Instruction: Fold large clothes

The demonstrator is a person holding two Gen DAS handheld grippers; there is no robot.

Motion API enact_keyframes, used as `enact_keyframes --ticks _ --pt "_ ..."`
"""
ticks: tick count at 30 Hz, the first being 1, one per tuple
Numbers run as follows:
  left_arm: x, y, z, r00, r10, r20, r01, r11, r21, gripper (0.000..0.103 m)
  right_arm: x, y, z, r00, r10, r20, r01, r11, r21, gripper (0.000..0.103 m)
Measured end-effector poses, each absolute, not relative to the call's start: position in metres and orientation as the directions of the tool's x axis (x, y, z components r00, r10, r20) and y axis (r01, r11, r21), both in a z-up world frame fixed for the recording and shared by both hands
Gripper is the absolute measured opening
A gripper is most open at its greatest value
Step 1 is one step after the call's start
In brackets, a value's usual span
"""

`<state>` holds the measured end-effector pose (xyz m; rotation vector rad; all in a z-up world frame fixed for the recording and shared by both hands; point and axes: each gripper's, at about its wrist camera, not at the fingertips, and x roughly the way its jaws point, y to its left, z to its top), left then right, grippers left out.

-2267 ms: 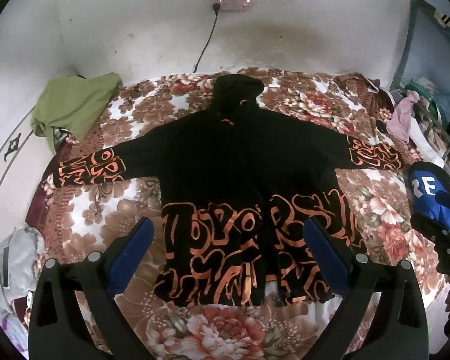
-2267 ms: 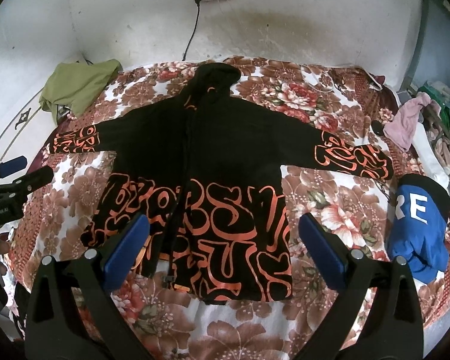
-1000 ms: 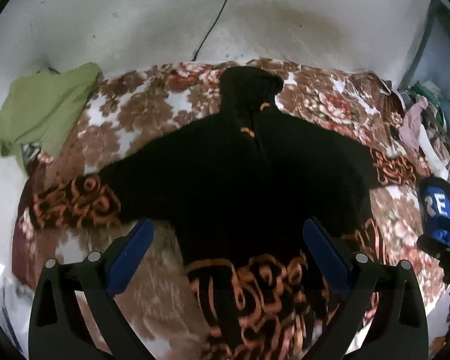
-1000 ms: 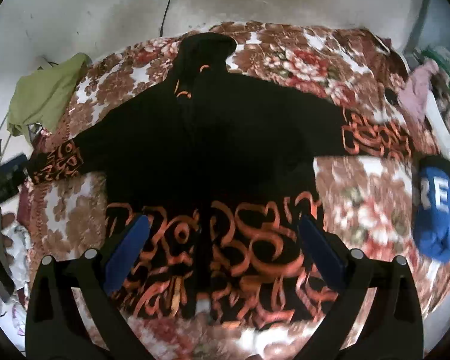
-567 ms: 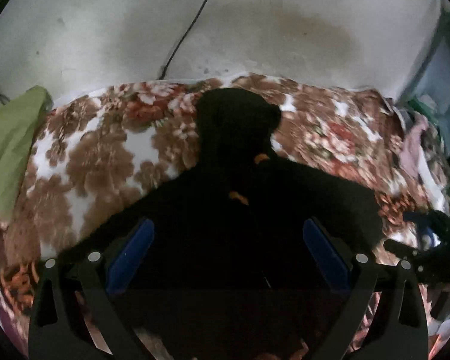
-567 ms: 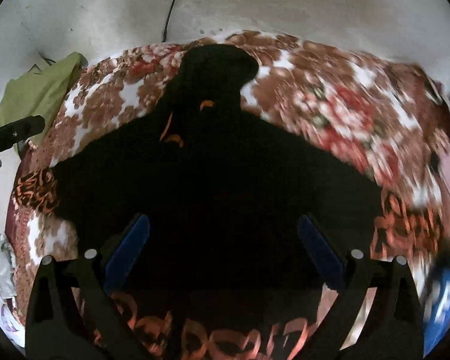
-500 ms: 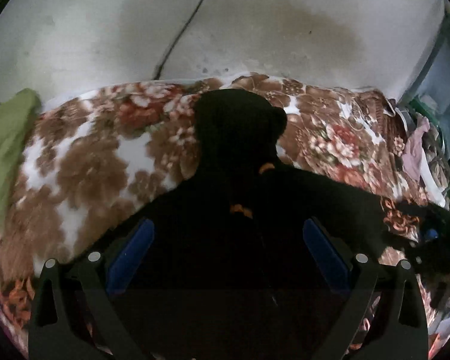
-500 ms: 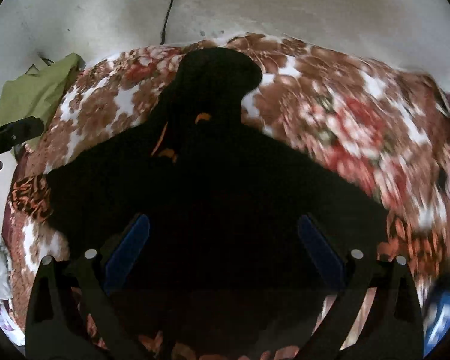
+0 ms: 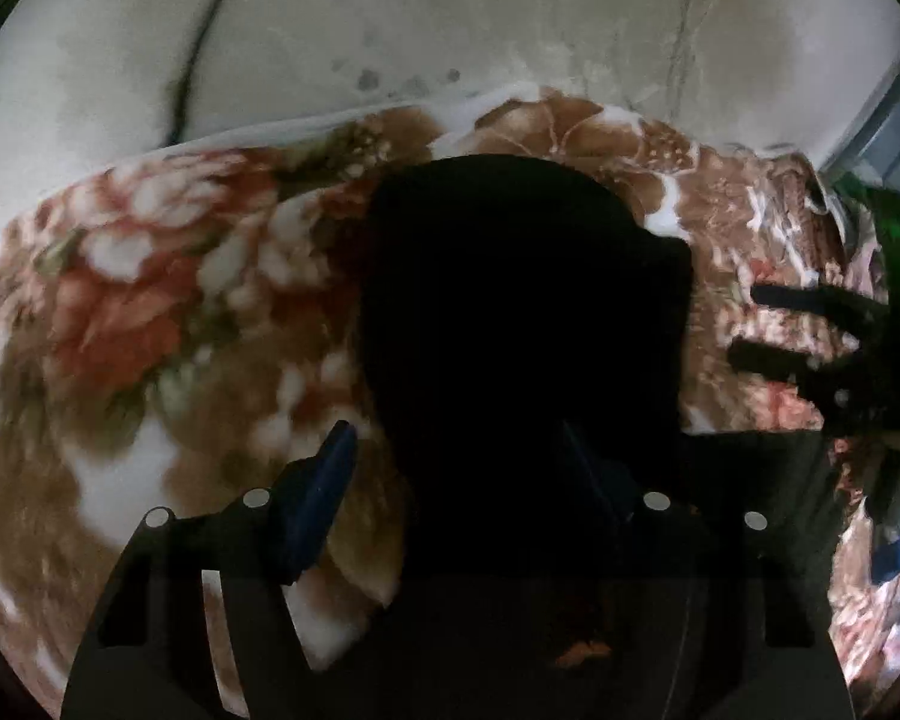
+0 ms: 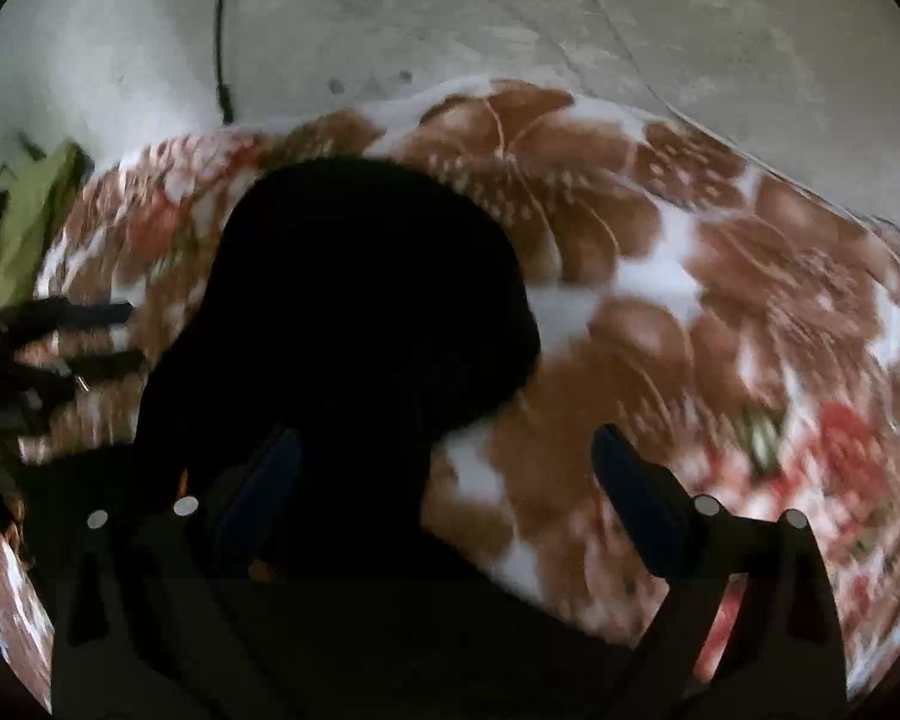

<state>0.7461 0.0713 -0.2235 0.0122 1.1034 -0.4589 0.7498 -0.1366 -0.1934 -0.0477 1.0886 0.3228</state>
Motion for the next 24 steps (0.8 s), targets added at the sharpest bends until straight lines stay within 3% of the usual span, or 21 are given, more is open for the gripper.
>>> enact_keyframes --ticks 2,4,6,9,11,12,13,14,24 --pt "0.762 0.070 -0.236 0.357 -0.358 -0.863 0.369 0.903 -0.221 0.069 0.771 -0.136 -0.207 0.389 0.232 -0.891 -0.281 0.952 0.125 0.089" --pt "0.783 0.074 -0.251 0.351 -0.367 -0.862 0.347 0.906 -0.244 0.068 0.785 -0.138 -0.216 0.377 0.246 -0.893 -0.271 0.951 0.147 0.071" --pt "0.796 0.077 -0.259 0.333 -0.410 -0.849 0.336 0.893 -0.300 0.069 0.790 -0.136 -0.223 0.360 0.281 -0.889 -0.279 0.942 0.185 0.063" --pt "0.810 0.075 -0.261 0.316 -0.511 -0.800 0.355 0.845 -0.400 0.069 0.799 -0.128 -0.240 0.333 0.267 -0.904 -0.292 0.941 0.170 0.061" --pt "0.817 0.069 -0.264 0.297 -0.516 -0.804 0.356 0.841 -0.409 0.067 0.802 -0.124 -0.243 0.336 0.285 -0.898 -0.323 0.930 0.174 0.045" --pt "0.820 0.062 -0.269 0.270 -0.507 -0.818 0.361 0.841 -0.402 0.055 0.803 -0.122 -0.242 0.342 0.296 -0.892 -0.335 0.925 0.178 0.035" --pt "0.820 0.056 -0.270 0.266 -0.492 -0.829 0.383 0.843 -0.378 0.035 0.802 -0.119 -0.240 0.356 0.307 -0.883 -0.354 0.919 0.176 0.019" --pt "0.818 0.050 -0.269 0.267 -0.481 -0.835 0.408 0.841 -0.354 0.009 0.799 -0.117 -0.235 0.378 0.312 -0.872 -0.372 0.913 0.166 0.018" --pt "0.756 0.047 -0.195 0.377 -0.483 -0.790 0.552 0.802 -0.227 0.007 0.730 -0.122 -0.171 0.560 0.215 -0.800 -0.441 0.895 -0.069 0.015"
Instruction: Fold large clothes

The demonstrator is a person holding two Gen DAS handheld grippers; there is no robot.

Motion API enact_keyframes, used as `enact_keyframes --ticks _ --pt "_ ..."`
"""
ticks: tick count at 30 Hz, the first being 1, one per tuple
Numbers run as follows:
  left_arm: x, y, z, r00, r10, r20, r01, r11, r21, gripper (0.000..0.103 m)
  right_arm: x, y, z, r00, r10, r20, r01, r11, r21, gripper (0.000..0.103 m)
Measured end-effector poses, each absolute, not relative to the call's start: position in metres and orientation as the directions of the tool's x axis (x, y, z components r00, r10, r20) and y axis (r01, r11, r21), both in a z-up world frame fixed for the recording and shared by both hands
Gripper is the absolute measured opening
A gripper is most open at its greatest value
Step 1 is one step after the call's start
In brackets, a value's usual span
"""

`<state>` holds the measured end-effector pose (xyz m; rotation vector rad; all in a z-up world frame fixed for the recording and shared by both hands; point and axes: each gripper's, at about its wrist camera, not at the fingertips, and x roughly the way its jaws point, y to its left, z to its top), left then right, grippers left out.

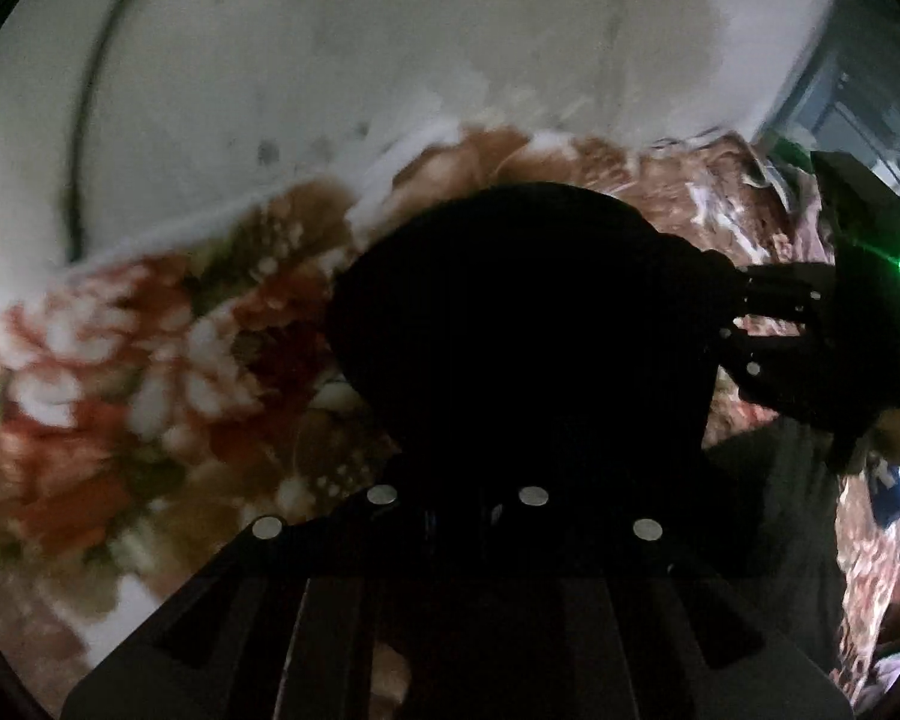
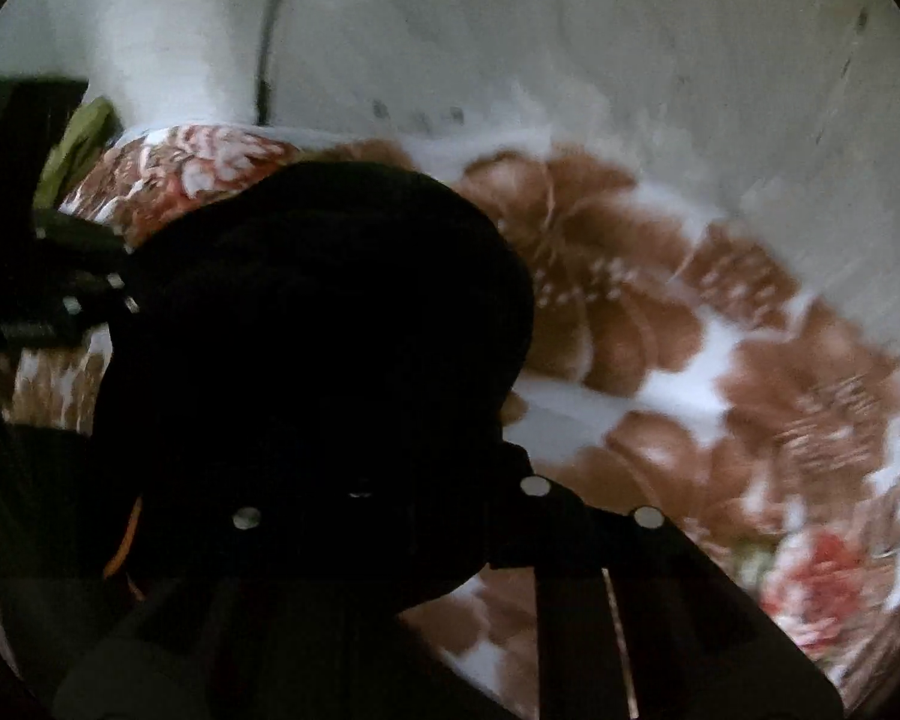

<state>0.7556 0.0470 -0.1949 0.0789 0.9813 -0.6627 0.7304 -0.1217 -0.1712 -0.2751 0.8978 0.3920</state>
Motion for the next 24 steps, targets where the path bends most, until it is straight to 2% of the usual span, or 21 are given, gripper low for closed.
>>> enact_keyframes --ticks 4,9,14,17,19,20,22,24 --pt "0.708 0.049 -0.154 0.404 -0.511 -0.759 0.609 0.769 -0.194 0.008 0.673 -0.116 -0.141 0.597 0.203 -0.776 -0.449 0.887 -0.113 0.015" --pt "0.615 0.057 -0.123 0.394 -0.536 -0.747 0.653 0.734 -0.183 0.008 0.589 -0.096 -0.120 0.550 0.247 -0.797 -0.509 0.857 -0.085 0.015" --pt "0.511 0.048 -0.145 0.370 -0.505 -0.780 0.703 0.701 -0.120 0.008 0.510 -0.090 -0.134 0.503 0.247 -0.829 -0.497 0.867 -0.043 0.016" --pt "0.463 0.046 -0.184 0.358 -0.446 -0.820 0.724 0.688 -0.057 0.008 0.472 -0.092 -0.168 0.481 0.230 -0.846 -0.479 0.877 -0.035 0.022" --pt "0.441 0.046 -0.210 0.348 -0.420 -0.838 0.723 0.689 -0.046 0.009 0.449 -0.090 -0.195 0.459 0.222 -0.860 -0.486 0.873 -0.034 0.033" --pt "0.430 0.045 -0.223 0.341 -0.415 -0.843 0.724 0.688 -0.046 0.010 0.437 -0.089 -0.208 0.458 0.216 -0.862 -0.490 0.871 -0.042 0.046" --pt "0.414 0.045 -0.253 0.318 -0.403 -0.858 0.712 0.700 -0.065 0.014 0.416 -0.088 -0.232 0.456 0.174 -0.873 -0.478 0.875 -0.075 0.080" --pt "0.401 0.046 -0.271 0.339 -0.377 -0.862 0.690 0.722 -0.045 0.034 0.400 -0.096 -0.249 0.443 0.157 -0.883 -0.438 0.897 -0.061 0.095"
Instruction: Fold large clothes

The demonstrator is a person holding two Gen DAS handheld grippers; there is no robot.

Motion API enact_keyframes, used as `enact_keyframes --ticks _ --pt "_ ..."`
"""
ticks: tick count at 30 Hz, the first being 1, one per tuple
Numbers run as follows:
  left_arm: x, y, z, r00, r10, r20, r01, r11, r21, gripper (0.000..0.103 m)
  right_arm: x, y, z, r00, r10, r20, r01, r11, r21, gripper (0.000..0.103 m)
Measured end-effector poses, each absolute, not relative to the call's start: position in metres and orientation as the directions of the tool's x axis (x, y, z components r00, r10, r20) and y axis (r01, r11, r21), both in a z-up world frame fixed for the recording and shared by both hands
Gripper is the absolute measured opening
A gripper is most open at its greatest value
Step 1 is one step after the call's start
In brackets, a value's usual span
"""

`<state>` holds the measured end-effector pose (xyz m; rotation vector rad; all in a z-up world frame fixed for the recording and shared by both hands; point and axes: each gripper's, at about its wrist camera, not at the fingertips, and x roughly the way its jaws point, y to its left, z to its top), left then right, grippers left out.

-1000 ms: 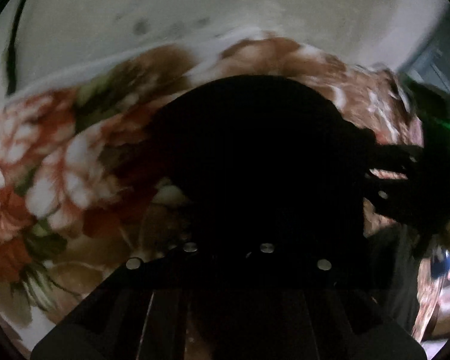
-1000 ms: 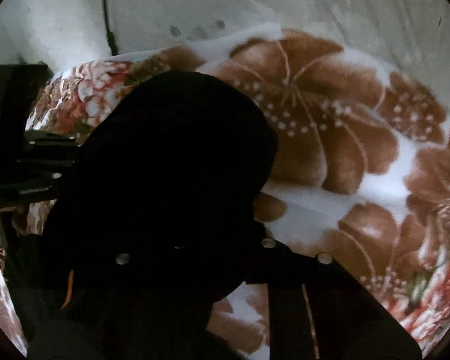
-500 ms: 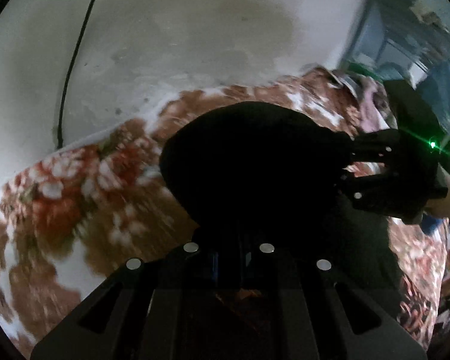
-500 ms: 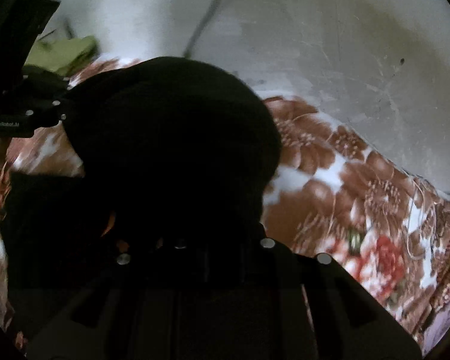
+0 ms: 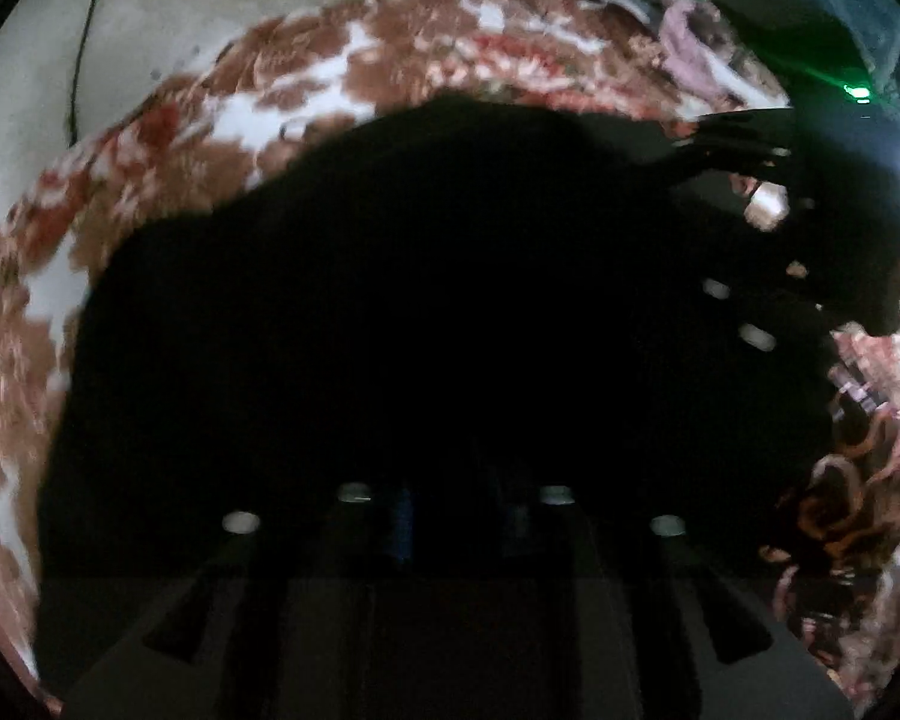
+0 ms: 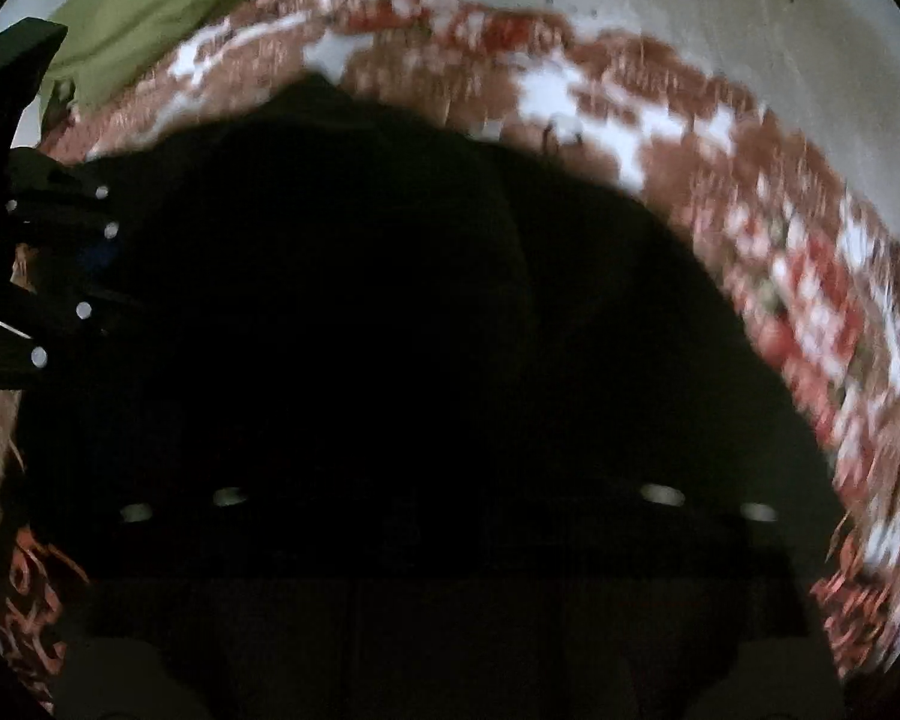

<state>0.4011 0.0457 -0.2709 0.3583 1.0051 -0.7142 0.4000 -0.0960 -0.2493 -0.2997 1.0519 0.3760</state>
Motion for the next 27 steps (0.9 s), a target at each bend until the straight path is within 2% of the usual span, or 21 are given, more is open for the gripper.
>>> enact_keyframes --ticks 1,3,5,10,12,17,21,23,24,25,27 --pt "0.395 0.046 -0.274 0.347 -0.377 -0.859 0.681 0.731 -0.046 0.040 0.392 -0.102 -0.251 0.446 0.157 -0.881 -0.411 0.911 -0.045 0.096" --pt "0.380 0.047 -0.275 0.370 -0.385 -0.845 0.661 0.749 -0.051 0.060 0.376 -0.118 -0.251 0.449 0.184 -0.874 -0.359 0.933 0.012 0.098" --pt "0.364 0.047 -0.273 0.389 -0.378 -0.840 0.654 0.756 -0.037 0.069 0.355 -0.135 -0.252 0.441 0.182 -0.879 -0.331 0.943 0.030 0.098" --pt "0.322 0.070 -0.250 0.422 -0.373 -0.826 0.589 0.805 -0.063 0.072 0.327 -0.164 -0.233 0.439 0.174 -0.881 -0.321 0.947 0.027 0.098" --pt "0.318 0.082 -0.238 0.434 -0.369 -0.822 0.562 0.824 -0.072 0.076 0.334 -0.165 -0.214 0.440 0.198 -0.876 -0.342 0.939 0.040 0.098" --pt "0.344 0.076 -0.215 0.463 -0.374 -0.803 0.602 0.798 -0.024 0.076 0.371 -0.126 -0.182 0.463 0.268 -0.845 -0.526 0.850 -0.018 0.098" --pt "0.378 0.054 -0.202 0.414 -0.463 -0.784 0.678 0.731 -0.073 0.077 0.402 -0.077 -0.182 0.412 0.335 -0.847 -0.679 0.733 -0.040 0.098" --pt "0.387 0.040 -0.209 0.395 -0.458 -0.796 0.708 0.704 -0.053 0.077 0.411 -0.061 -0.191 0.398 0.346 -0.850 -0.709 0.704 -0.045 0.097" --pt "0.393 0.033 -0.216 0.369 -0.458 -0.808 0.726 0.686 -0.058 0.075 0.415 -0.054 -0.197 0.376 0.355 -0.856 -0.721 0.692 -0.029 0.092" --pt "0.394 0.029 -0.221 0.359 -0.455 -0.815 0.734 0.677 -0.055 0.072 0.418 -0.052 -0.201 0.364 0.359 -0.859 -0.723 0.690 -0.018 0.077" --pt "0.395 0.020 -0.231 0.326 -0.457 -0.828 0.755 0.653 -0.064 0.046 0.421 -0.046 -0.212 0.357 0.351 -0.866 -0.713 0.701 -0.009 0.067"
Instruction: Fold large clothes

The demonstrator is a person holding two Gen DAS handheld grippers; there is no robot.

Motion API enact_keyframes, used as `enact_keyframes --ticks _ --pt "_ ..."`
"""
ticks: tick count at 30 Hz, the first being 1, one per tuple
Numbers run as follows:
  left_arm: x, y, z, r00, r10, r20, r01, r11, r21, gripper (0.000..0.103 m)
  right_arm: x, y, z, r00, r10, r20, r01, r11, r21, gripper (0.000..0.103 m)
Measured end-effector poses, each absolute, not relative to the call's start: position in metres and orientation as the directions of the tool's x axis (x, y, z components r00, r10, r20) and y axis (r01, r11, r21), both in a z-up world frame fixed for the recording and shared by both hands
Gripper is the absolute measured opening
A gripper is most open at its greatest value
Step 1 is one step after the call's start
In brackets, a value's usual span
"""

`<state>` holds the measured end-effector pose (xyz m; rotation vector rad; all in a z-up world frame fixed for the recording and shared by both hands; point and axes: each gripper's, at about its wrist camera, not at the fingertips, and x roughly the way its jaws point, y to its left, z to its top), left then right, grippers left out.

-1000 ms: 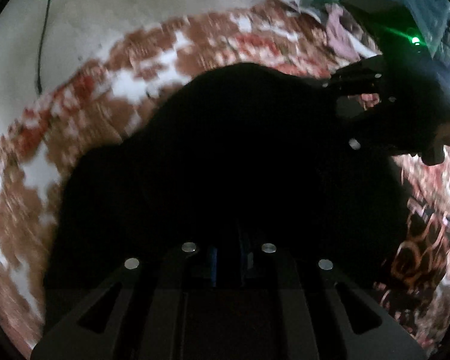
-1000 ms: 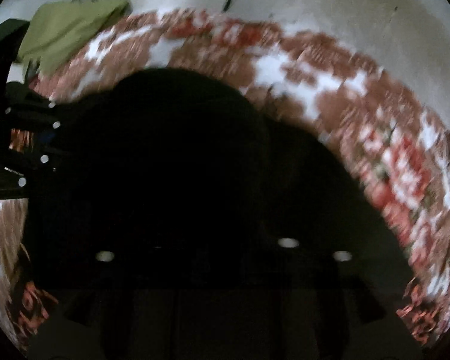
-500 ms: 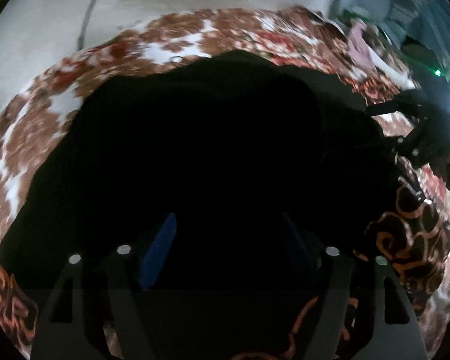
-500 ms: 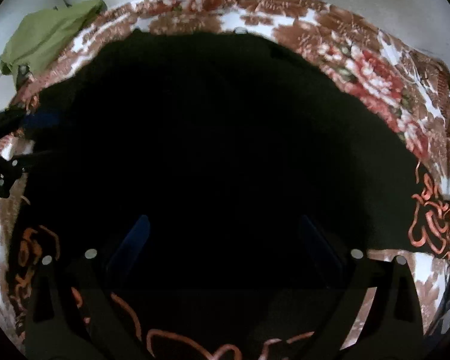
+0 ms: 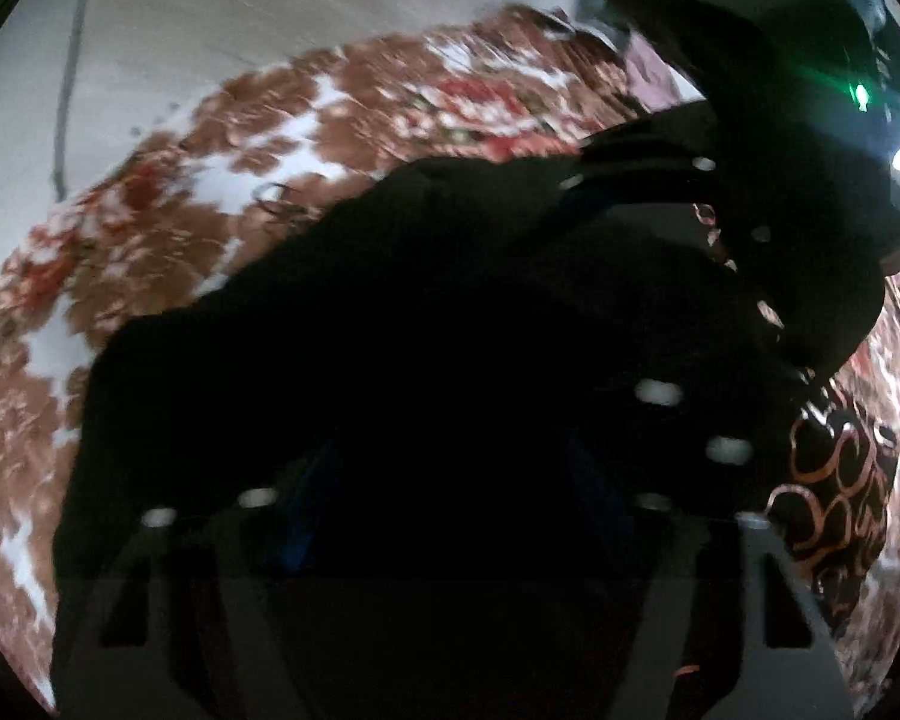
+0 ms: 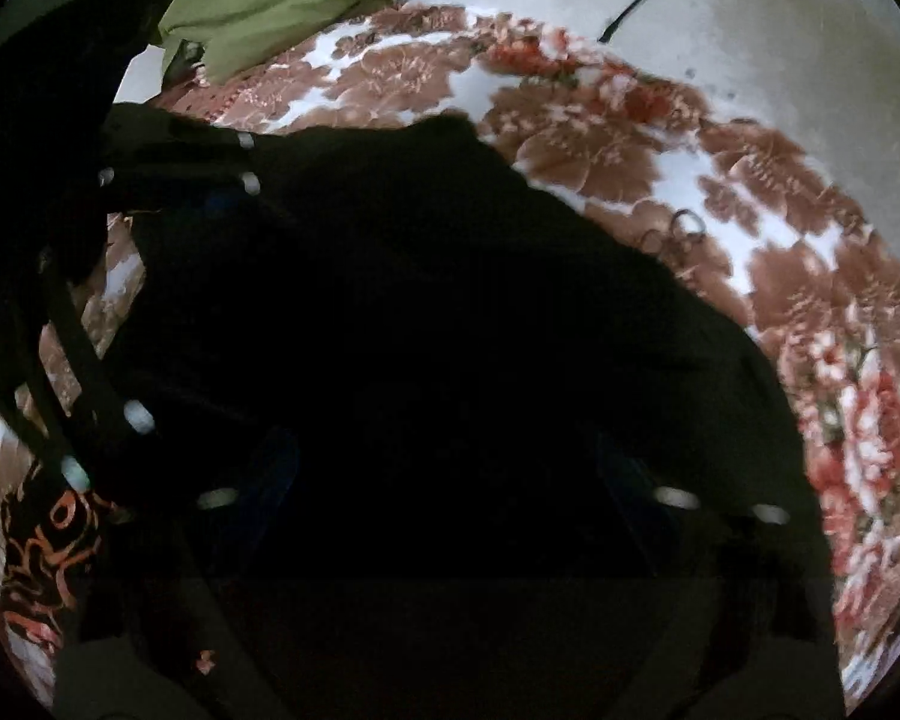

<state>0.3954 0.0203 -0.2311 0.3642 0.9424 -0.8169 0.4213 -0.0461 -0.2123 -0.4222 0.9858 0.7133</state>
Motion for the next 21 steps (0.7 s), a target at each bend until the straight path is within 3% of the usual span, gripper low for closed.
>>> enact_keyframes --ticks 2,3,6,16,21 --pt "0.392 0.014 -0.239 0.313 -0.453 -0.835 0.767 0.639 -0.060 0.027 0.417 -0.044 -0.217 0.365 0.355 -0.861 -0.714 0.700 -0.014 0.064" --pt "0.390 0.013 -0.241 0.310 -0.452 -0.836 0.771 0.635 -0.057 0.018 0.414 -0.043 -0.219 0.373 0.354 -0.858 -0.715 0.699 -0.023 0.057" --pt "0.384 0.013 -0.243 0.300 -0.464 -0.833 0.778 0.625 -0.068 0.009 0.403 -0.048 -0.221 0.388 0.357 -0.850 -0.725 0.688 -0.042 0.049" --pt "0.345 0.015 -0.196 0.296 -0.489 -0.821 0.818 0.574 -0.047 0.005 0.365 -0.069 -0.178 0.396 0.391 -0.831 -0.727 0.686 -0.023 0.045" --pt "0.317 0.012 -0.195 0.257 -0.495 -0.830 0.837 0.543 -0.065 0.005 0.341 -0.082 -0.190 0.350 0.383 -0.855 -0.724 0.689 0.012 0.045"
